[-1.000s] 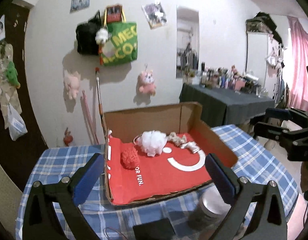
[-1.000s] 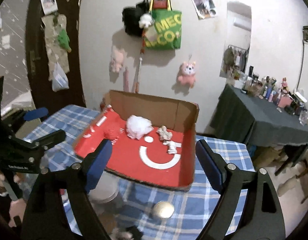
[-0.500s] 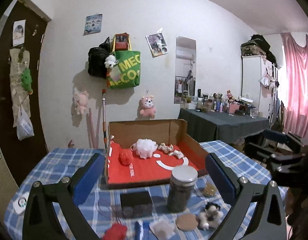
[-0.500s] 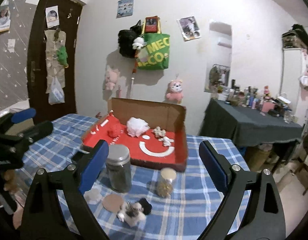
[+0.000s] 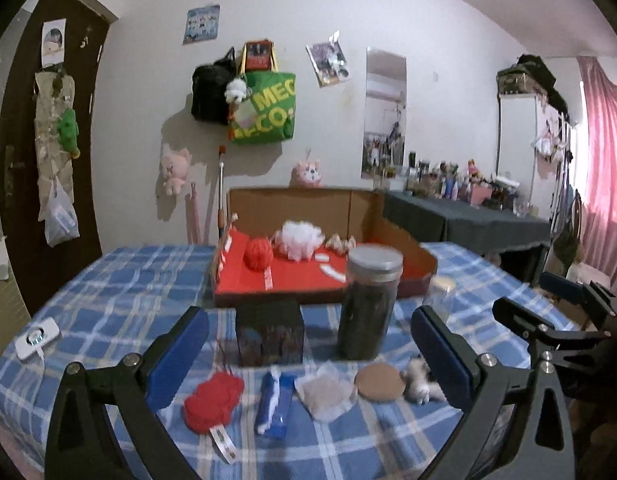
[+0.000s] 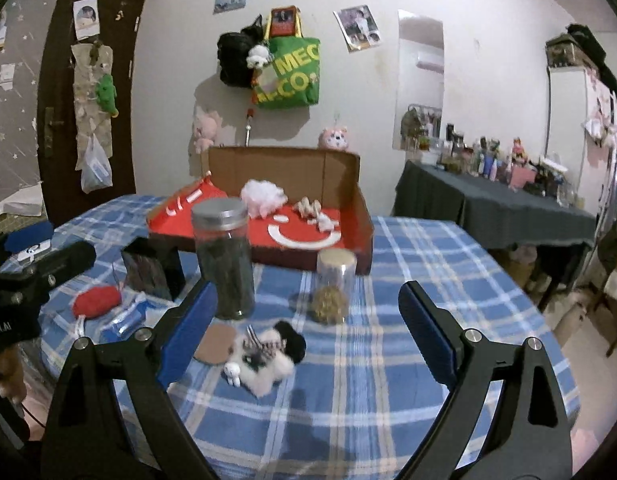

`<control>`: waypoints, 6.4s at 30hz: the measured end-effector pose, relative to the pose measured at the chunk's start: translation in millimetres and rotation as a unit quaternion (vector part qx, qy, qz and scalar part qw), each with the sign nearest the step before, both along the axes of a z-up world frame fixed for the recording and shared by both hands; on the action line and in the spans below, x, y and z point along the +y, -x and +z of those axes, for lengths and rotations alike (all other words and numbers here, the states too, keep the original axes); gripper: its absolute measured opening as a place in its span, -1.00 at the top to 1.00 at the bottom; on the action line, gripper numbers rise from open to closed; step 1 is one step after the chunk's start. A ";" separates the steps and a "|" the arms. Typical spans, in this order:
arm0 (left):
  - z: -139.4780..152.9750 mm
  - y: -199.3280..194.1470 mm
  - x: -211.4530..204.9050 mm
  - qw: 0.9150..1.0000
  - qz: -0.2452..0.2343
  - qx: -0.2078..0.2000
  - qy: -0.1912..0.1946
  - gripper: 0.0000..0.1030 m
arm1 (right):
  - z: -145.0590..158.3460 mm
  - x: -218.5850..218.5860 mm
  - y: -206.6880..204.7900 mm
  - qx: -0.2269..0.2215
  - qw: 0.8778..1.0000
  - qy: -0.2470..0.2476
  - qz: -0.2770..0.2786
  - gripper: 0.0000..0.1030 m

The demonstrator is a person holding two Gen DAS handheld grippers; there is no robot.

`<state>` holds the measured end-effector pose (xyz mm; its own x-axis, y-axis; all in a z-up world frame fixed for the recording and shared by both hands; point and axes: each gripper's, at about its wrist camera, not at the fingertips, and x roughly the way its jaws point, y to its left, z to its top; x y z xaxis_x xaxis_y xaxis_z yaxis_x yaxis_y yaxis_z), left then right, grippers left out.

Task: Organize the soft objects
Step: 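Grasp the red knitted pouch with the left tool while the right tool grasps the white fluffy bunny, then carry the red pouch and white bunny into the box with both tools, then open both tools to release the pouch and bunny and lift out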

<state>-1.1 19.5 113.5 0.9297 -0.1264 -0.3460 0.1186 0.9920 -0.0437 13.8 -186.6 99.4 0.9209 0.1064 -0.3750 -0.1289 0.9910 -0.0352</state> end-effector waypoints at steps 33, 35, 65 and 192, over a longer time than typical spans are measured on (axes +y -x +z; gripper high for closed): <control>-75.2 -46.8 51.3 0.992 0.065 0.107 -0.011 -1.00 | -80.5 22.7 -36.3 0.095 0.995 -0.003 0.022 -0.80; -76.4 -50.7 58.4 0.991 0.075 0.114 -0.015 -1.00 | -82.1 24.6 -37.5 0.098 0.995 -0.004 0.022 -0.80; -70.7 -46.7 5.6 0.991 -0.043 0.127 -0.011 0.08 | -66.7 14.6 -29.9 0.094 0.988 -0.065 0.102 0.36; -49.4 -383.3 -29.1 0.927 -0.132 0.344 -0.071 0.08 | -37.8 31.4 -416.0 0.399 0.893 -0.024 0.208 0.36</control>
<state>382.3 -9.5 64.1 0.4259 -0.2256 -0.8762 0.3508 0.9338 -0.0699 429.8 -155.3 61.6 0.2387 0.4108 -0.8799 -0.4520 0.8490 0.2737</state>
